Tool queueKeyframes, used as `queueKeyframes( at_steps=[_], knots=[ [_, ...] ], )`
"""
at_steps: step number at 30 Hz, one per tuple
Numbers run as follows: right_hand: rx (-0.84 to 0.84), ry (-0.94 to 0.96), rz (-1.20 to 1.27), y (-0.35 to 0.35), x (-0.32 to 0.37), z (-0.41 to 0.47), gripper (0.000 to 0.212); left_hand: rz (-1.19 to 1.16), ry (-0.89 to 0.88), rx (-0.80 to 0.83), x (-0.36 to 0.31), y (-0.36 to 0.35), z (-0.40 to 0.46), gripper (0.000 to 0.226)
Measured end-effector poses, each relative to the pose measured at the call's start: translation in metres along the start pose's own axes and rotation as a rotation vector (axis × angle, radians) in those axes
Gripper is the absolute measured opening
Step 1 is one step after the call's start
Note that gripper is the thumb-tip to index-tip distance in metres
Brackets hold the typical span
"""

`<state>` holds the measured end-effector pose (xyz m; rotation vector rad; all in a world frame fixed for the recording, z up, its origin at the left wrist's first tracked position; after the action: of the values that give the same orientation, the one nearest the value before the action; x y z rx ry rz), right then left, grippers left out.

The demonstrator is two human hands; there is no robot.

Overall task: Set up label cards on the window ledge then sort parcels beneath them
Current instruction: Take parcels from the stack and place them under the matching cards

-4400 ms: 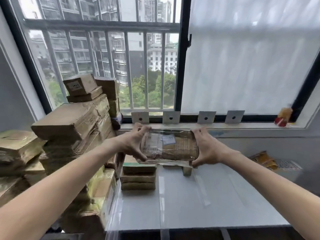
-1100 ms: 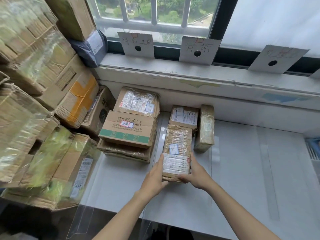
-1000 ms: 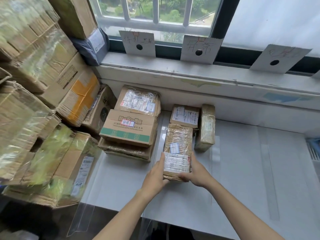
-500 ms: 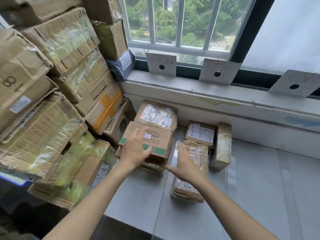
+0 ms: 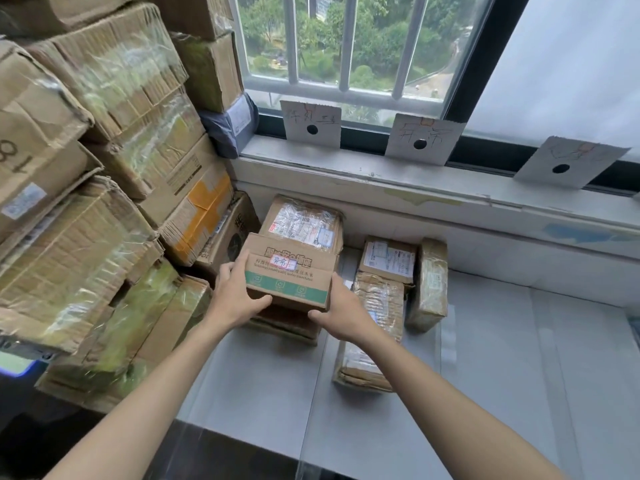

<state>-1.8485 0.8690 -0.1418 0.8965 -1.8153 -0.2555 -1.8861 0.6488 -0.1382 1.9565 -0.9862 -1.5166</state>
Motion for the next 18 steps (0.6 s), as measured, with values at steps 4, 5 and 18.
queueKeyframes(
  at_steps=[4, 5, 18],
  knots=[
    [-0.032, 0.025, -0.012, 0.022, 0.005, -0.016, 0.065, 0.019, -0.106, -0.125, -0.036, 0.013, -0.02, 0.097],
    [-0.043, 0.025, -0.008, 0.031, 0.005, -0.02, 0.065, 0.024, -0.124, -0.145, -0.047, 0.013, -0.023, 0.094],
    [-0.213, -0.195, -0.025, 0.15, -0.083, -0.086, 0.065, 0.021, -0.344, 0.085, -0.171, -0.091, -0.013, 0.087]
  ],
)
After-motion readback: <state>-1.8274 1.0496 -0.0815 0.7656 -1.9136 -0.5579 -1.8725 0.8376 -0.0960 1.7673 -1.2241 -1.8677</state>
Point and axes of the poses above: each hand's wrist, its own z-axis towards the middle knuckle, its own y-axis out of the back of the hand, x = y × z, the point moved 10 cm from there along z, towards the middle knuckle, and after that the axes turned 9 degrees about x, right-handed, at the moved point
